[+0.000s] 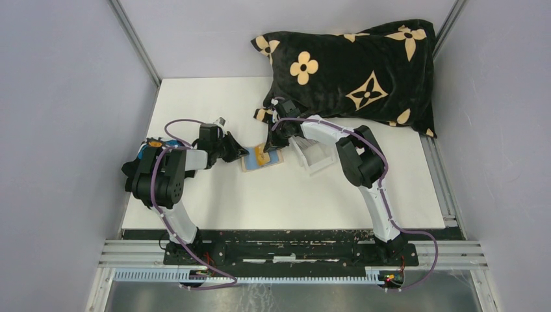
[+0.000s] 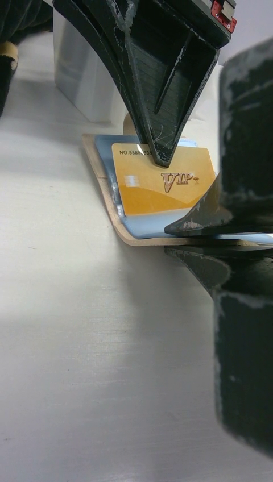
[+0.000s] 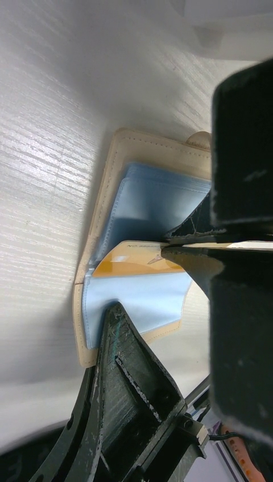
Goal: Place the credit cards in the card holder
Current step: Insert the credit card into the card holder.
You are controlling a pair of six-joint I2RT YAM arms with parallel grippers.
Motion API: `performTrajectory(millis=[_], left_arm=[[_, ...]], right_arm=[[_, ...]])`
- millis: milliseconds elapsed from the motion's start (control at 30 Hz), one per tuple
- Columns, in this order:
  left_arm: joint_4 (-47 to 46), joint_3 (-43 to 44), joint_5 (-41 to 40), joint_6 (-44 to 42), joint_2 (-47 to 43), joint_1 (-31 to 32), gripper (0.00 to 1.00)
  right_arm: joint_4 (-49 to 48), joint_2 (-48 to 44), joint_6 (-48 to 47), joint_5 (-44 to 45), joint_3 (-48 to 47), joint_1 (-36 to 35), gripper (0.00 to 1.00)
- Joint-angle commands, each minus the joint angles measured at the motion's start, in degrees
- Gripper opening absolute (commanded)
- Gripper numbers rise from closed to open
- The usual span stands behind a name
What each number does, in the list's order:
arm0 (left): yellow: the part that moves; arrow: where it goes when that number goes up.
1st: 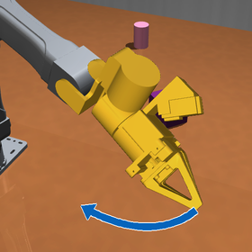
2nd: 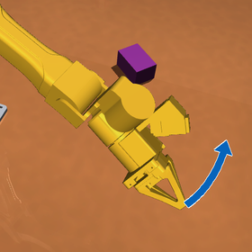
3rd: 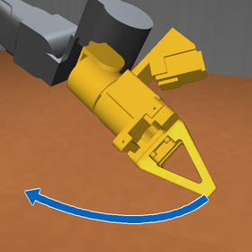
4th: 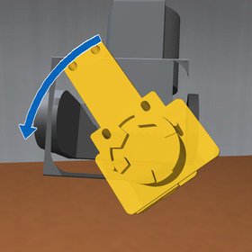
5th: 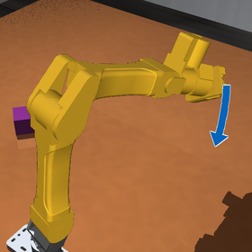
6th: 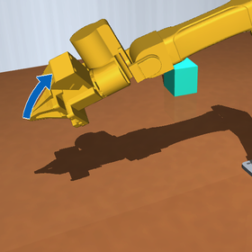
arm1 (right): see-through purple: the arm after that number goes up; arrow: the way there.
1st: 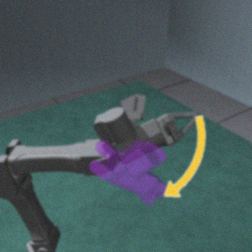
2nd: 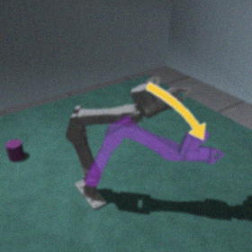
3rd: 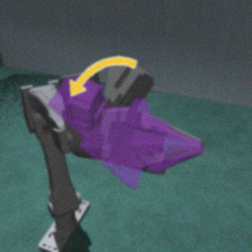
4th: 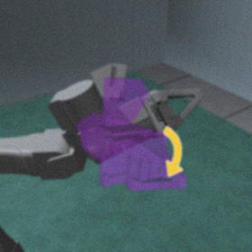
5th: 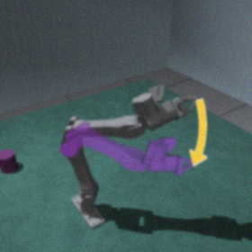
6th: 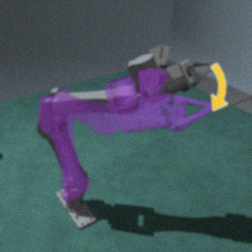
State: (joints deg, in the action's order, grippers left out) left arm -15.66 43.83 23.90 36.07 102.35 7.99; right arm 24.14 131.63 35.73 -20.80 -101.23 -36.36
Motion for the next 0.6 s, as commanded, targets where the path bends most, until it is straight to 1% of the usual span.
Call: performTrajectory(millis=[0, 300, 567], left_arm=[[5.4, -0.2, -2.7, -2.7, 2.7, 0.2, 0.13], [5.4, -1.1, -2.3, -2.3, 2.5, 0.2, 0.14], [5.0, -2.2, -3.0, -1.8, 1.7, 0.6, 0.14]], right_arm=[[2.1, 0.0, -0.3, 2.2, 2.0, -1.0, 0.01], [1.3, 0.2, 0.8, 4.4, 2.5, -1.1, 0.01], [1.6, -0.4, 2.2, 6.4, 3.7, -2.8, 0.01]])
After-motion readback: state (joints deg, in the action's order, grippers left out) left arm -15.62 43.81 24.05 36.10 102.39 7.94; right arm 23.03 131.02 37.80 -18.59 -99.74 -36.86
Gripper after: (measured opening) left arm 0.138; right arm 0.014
